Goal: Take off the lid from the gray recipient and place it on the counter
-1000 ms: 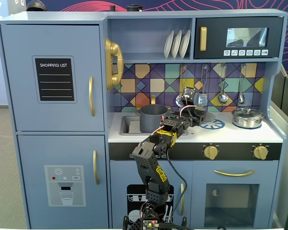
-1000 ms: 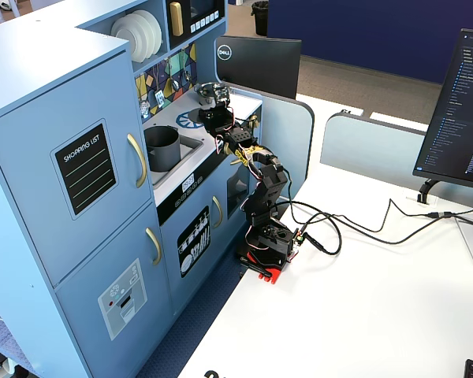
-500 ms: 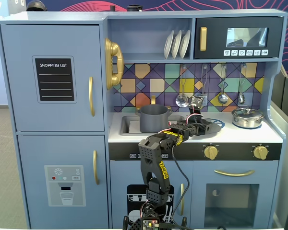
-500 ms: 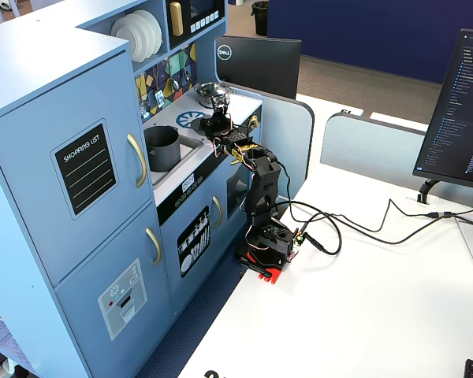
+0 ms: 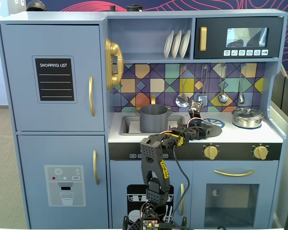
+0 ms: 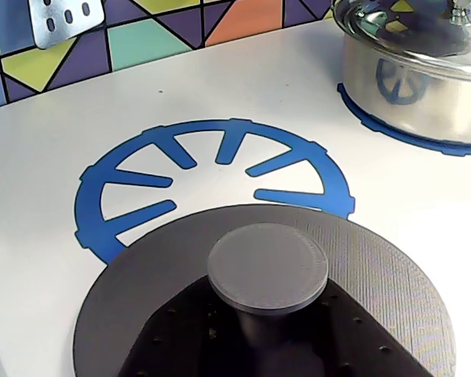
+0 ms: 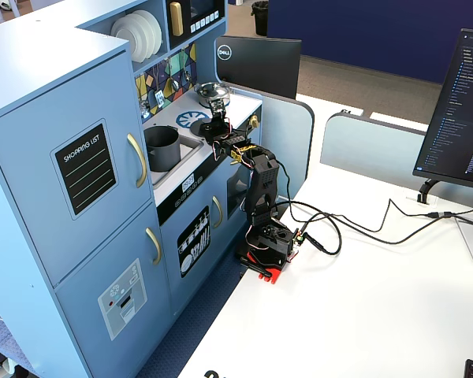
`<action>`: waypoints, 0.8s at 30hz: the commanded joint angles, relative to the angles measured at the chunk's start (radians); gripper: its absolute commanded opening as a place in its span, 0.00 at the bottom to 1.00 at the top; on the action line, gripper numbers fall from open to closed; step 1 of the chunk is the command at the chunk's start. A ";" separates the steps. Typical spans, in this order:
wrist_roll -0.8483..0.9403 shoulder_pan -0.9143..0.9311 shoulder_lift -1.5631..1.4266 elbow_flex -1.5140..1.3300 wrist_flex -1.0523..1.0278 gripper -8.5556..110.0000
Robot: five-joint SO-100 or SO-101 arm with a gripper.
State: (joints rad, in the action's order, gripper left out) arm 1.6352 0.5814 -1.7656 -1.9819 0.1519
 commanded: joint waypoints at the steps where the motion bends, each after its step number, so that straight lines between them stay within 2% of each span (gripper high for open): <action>1: 0.008 0.020 -0.014 -0.002 0.017 0.18; 5: 0.003 0.040 -0.037 0.003 0.018 0.30; 7: 0.006 0.048 -0.058 0.005 0.018 0.32; 15: -0.061 0.015 -0.244 0.069 -0.106 0.34; 19: -0.072 -0.011 -0.454 0.057 -0.368 0.29; 21: -0.092 -0.037 -0.578 0.048 -0.581 0.28; 24: -0.098 -0.101 -0.756 0.046 -0.963 0.20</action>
State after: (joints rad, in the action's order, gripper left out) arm 1.5524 0.5369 -2.2795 -1.9819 -0.4096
